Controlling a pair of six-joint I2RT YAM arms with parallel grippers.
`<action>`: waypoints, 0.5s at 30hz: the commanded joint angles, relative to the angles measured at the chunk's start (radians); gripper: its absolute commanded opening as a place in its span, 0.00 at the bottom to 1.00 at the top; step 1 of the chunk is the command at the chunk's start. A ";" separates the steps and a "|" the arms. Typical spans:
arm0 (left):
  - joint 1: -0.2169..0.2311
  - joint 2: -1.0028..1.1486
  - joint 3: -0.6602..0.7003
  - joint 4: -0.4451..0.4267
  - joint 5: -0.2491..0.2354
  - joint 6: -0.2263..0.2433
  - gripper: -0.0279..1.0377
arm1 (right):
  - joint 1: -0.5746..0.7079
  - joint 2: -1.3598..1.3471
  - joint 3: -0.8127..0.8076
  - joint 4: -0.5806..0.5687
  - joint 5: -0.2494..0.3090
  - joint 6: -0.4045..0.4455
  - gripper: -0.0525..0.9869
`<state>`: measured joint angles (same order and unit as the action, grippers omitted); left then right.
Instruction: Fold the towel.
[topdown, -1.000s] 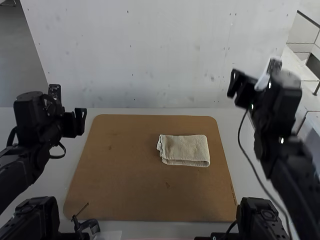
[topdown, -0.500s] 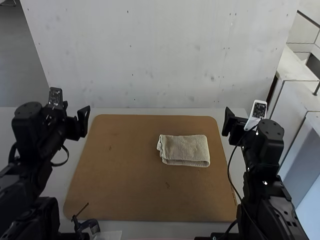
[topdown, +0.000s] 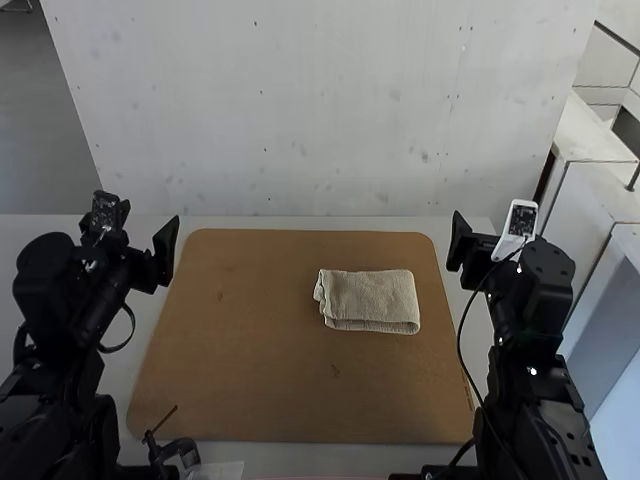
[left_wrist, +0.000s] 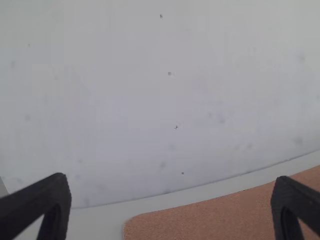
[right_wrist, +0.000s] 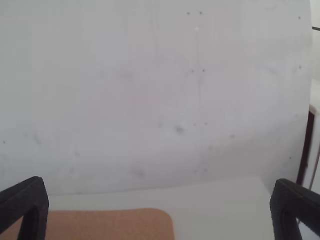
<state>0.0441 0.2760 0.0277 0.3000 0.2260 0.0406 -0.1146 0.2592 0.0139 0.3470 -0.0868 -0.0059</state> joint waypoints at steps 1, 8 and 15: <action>0.025 0.008 -0.005 0.001 0.070 -0.054 0.88 | -0.016 -0.046 -0.015 -0.011 -0.033 0.044 0.98; 0.062 -0.070 -0.026 -0.055 0.081 -0.111 0.89 | -0.011 -0.106 -0.015 -0.160 -0.036 0.133 0.98; 0.074 -0.121 -0.029 -0.134 0.073 -0.116 0.90 | -0.020 -0.110 -0.014 -0.166 -0.033 0.139 0.98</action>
<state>0.1120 0.1577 0.0242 0.1585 0.2890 -0.0628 -0.1162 0.1638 0.0128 0.1730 -0.1085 0.1143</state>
